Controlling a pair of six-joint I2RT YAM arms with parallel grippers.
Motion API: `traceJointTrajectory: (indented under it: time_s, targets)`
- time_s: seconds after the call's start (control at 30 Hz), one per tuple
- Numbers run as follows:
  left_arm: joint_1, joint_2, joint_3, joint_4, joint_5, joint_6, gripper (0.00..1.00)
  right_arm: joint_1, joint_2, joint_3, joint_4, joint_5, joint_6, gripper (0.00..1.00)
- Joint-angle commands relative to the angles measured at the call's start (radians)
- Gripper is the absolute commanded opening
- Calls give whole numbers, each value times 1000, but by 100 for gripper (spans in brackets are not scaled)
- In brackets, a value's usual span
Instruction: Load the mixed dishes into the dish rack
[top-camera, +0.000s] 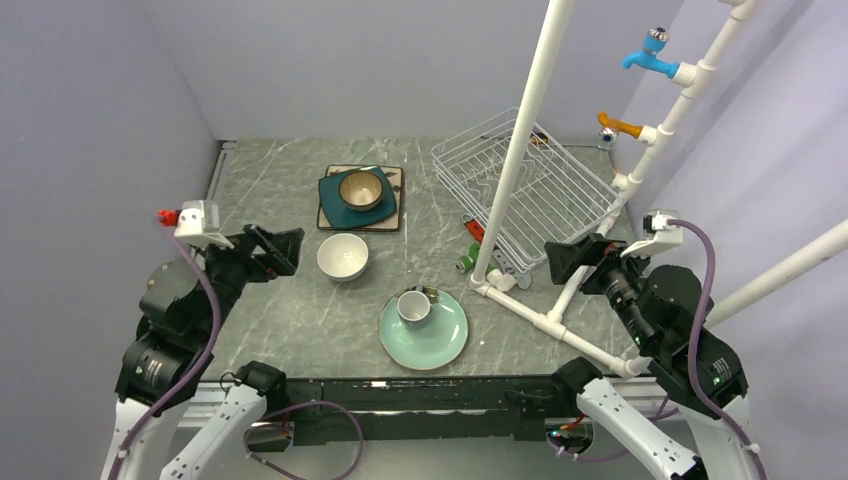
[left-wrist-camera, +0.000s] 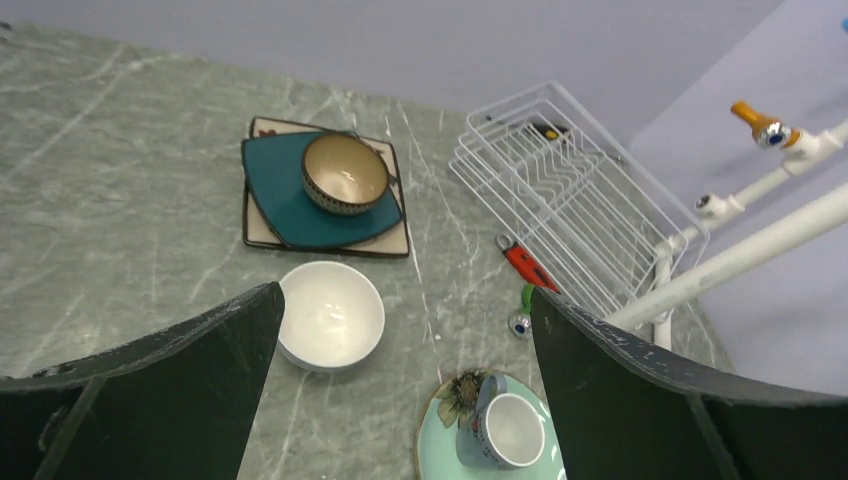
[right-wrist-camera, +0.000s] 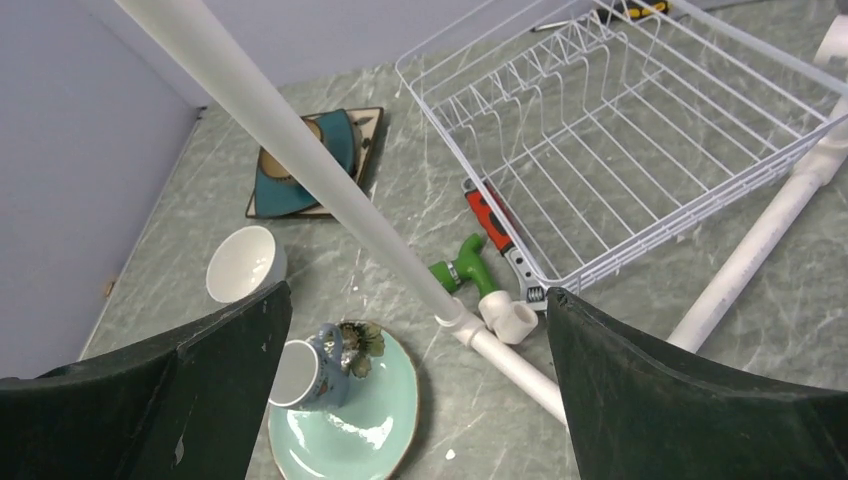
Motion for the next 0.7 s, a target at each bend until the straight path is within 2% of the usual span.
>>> traceJointTrajectory:
  time_s: [0.0, 0.17, 0.5, 0.67]
  targets:
    - [-3, 47, -18, -10, 105, -19, 99, -2, 29, -21, -11, -26, 28, 100]
    - [-3, 81, -98, 18, 203, -30, 99, -4, 145, -31, -93, -37, 42, 100]
    - [-3, 174, -248, 95, 412, -90, 99, -3, 279, -158, -134, -72, 143, 100]
    - [-16, 205, -365, 208, 526, -155, 99, -3, 322, -192, -156, -51, 216, 100]
